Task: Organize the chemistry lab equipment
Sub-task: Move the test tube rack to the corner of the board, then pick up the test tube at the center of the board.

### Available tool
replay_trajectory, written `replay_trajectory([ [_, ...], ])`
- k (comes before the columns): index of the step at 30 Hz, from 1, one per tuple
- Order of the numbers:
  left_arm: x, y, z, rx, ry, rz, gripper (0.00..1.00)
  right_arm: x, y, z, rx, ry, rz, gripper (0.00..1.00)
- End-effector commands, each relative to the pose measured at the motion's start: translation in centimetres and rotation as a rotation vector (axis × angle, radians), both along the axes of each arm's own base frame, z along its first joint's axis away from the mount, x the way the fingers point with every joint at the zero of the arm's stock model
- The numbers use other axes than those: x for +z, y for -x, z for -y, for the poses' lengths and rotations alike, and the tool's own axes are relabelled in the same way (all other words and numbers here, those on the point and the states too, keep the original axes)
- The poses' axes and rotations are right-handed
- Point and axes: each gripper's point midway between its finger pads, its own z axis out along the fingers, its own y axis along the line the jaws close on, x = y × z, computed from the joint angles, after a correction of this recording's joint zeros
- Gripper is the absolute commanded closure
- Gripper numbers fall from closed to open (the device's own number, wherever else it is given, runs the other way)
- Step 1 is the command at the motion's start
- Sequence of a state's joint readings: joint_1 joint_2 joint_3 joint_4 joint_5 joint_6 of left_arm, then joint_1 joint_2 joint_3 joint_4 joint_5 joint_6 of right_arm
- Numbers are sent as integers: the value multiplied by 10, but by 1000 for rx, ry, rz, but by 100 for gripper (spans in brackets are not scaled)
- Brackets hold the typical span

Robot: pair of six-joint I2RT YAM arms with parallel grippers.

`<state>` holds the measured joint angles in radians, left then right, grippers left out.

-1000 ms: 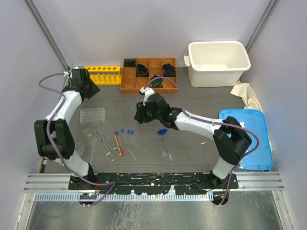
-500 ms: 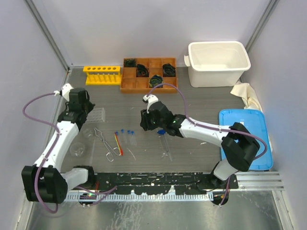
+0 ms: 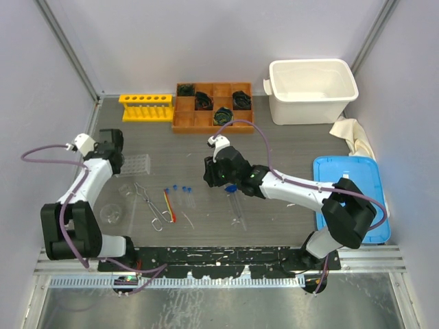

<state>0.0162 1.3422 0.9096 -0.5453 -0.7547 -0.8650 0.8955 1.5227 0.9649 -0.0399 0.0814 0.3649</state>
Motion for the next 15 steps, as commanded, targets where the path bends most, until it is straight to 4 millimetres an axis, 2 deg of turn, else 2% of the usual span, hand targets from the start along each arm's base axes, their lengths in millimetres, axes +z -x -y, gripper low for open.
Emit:
replay_trajectory([
  [1, -5, -7, -30, 120, 93, 88, 100, 18, -3, 3, -9, -24, 55, 59],
  [7, -33, -13, -28, 128, 135, 33, 100, 19, -4, 5, -5, -12, 69, 59],
  [9, -40, -21, -24, 106, 157, 32, 100, 18, -4, 4, 0, -11, 69, 59],
  [15, -56, -49, 3, -37, 289, 74, 100, 12, -5, 4, 1, 1, 63, 59],
])
